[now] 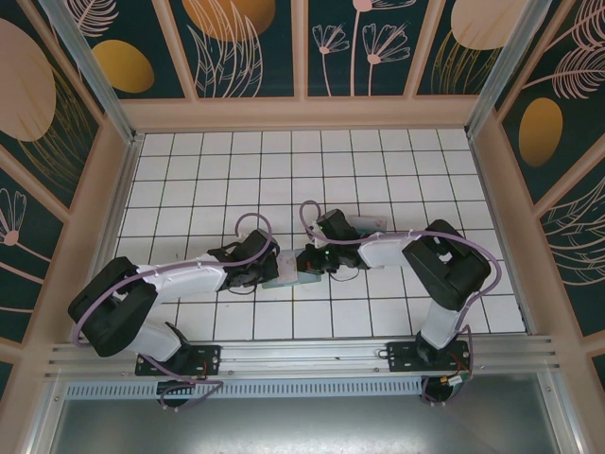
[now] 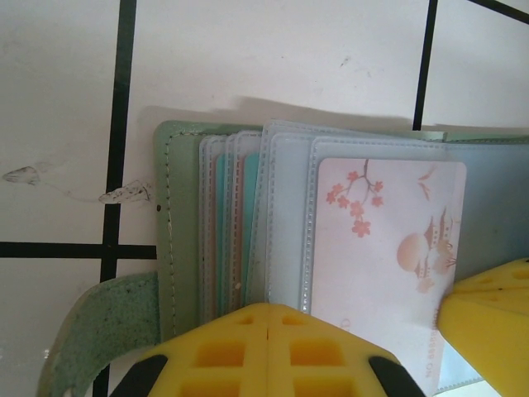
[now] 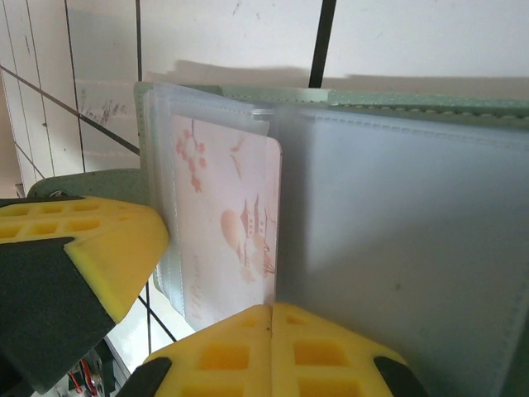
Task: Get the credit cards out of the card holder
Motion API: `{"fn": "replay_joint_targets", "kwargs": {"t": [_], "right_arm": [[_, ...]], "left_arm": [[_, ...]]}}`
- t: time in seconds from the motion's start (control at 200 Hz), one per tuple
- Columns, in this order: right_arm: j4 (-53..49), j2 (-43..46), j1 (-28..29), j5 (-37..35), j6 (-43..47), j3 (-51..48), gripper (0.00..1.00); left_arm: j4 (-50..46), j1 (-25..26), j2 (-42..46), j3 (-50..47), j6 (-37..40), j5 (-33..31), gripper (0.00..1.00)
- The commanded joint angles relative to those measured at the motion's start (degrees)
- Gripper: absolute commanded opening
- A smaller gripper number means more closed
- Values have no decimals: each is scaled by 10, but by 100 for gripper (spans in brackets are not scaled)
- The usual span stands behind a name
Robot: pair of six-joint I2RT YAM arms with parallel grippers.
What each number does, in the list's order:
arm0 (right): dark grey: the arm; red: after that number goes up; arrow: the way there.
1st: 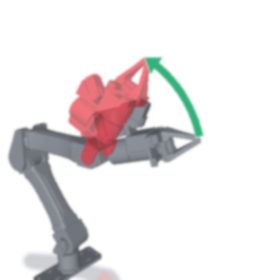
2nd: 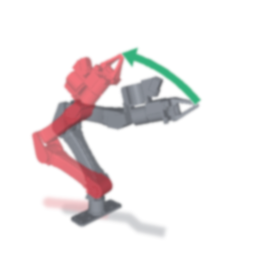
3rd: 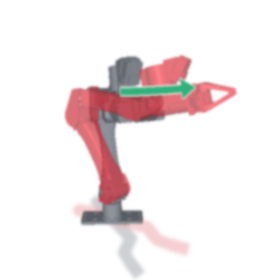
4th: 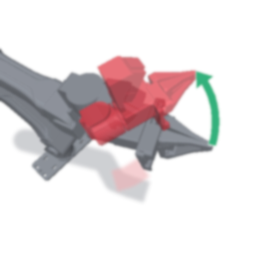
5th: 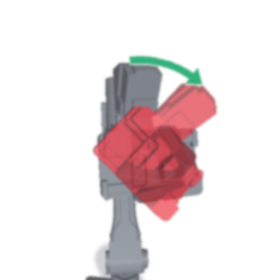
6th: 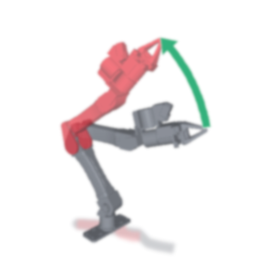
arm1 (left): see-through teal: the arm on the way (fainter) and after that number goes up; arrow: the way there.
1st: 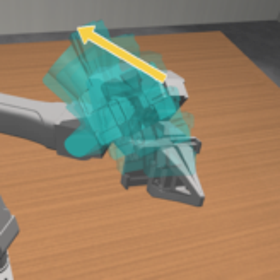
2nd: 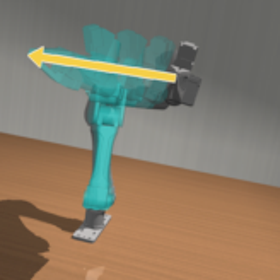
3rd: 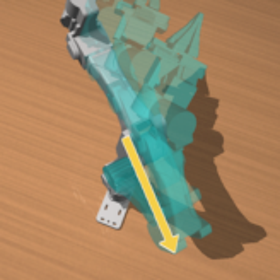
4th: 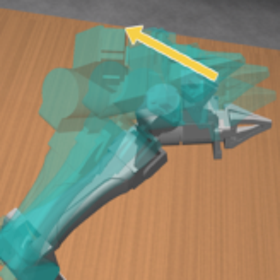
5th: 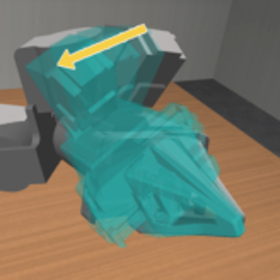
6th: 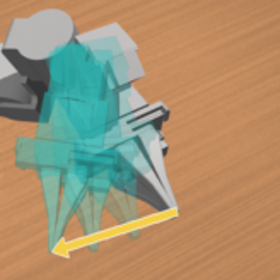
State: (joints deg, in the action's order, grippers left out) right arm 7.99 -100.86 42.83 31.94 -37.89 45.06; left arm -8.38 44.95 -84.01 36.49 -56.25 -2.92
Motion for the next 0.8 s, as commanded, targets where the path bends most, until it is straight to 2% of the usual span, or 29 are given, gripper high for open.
{"fn": "replay_joint_targets", "kwargs": {"t": [0.0, 0.21, 0.285, 0.335, 0.43, 0.5, 0.791], "right_arm": [[-9, 14, -2, -7, 4, -7, 0], [-4, 1, 1, 8, 6, 8, 0], [-2, -4, 4, 11, 6, 14, 11], [-1, -7, 7, 12, 7, 18, 14], [-1, -11, 10, 14, 7, 22, 15], [-1, -12, 10, 15, 7, 21, 16], [2, -11, 11, 16, 7, 21, 16]], "left_arm": [[-61, -2, -28, -11, -7, -22, 0], [-60, -2, -18, -2, -1, -18, 0], [-65, -3, -14, 3, -1, -19, 0], [-70, -2, -11, 6, 0, -22, 0], [-80, -2, 0, 11, 1, -28, 1], [-84, -2, 9, 16, 1, -31, 10], [-61, -2, 30, 25, 8, -11, 14]]}}
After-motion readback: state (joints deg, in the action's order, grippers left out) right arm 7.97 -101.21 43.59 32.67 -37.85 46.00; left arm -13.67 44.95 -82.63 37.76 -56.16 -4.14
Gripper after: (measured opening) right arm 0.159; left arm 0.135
